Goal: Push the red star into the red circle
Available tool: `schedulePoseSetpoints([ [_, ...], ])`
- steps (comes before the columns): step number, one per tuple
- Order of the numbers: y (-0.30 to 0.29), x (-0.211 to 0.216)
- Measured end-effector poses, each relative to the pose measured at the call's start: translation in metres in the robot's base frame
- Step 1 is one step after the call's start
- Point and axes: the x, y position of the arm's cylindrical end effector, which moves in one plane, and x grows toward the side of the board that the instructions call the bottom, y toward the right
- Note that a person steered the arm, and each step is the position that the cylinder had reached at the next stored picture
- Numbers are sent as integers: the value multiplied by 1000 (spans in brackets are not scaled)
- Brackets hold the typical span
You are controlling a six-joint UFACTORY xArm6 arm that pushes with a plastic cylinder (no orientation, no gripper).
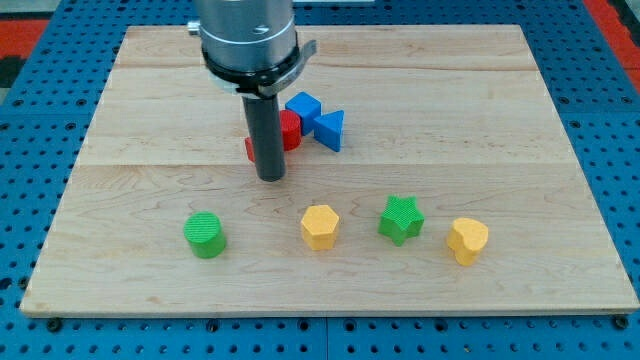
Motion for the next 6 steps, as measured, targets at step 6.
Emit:
schedulePoseSetpoints([
  [6, 0, -26],
])
